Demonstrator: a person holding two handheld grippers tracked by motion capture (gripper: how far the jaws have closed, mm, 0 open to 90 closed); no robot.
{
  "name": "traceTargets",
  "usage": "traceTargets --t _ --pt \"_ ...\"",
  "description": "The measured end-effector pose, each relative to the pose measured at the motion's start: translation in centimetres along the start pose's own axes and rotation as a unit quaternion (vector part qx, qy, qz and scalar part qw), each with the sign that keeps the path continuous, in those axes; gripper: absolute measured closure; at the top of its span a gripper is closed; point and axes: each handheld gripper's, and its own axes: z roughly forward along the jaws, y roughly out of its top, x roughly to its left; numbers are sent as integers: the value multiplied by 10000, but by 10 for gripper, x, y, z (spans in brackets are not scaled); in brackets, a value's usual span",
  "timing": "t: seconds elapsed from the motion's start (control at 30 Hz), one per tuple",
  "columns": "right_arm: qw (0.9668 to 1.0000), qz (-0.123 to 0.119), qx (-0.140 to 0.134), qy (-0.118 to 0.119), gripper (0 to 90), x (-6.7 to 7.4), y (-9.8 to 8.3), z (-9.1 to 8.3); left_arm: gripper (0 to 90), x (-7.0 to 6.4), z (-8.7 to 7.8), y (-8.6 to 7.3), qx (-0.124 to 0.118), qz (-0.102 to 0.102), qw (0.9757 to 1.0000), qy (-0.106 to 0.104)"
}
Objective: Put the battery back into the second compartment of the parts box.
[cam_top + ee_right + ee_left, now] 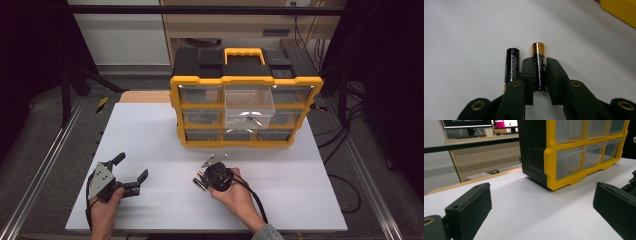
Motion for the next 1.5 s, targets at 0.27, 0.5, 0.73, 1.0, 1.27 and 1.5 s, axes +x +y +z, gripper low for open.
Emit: traceTargets --t 0.27,0.5,0.73,1.0,1.27,1.5 --pt "9991 32 -401 -161 769 -17 -8 -15 15 -1 0 0 2 7 10000 2" --pt "9971 278 -635 -319 769 -37 -19 -32 15 -1 0 0 8 25 10000 2" --pt "9947 449 -813 -446 770 -54 -26 -48 13 -1 0 0 4 18 10000 8" --pt "9914 599 -1009 -580 769 -71 -31 -69 12 -1 0 0 14 21 10000 -2" --pt "9874 765 -1148 -772 770 -85 -38 -92 12 -3 2 0 32 50 10000 -29" --pt "9850 874 -1235 -829 770 -95 -42 -104 12 -2 2 -1 38 34 10000 -26"
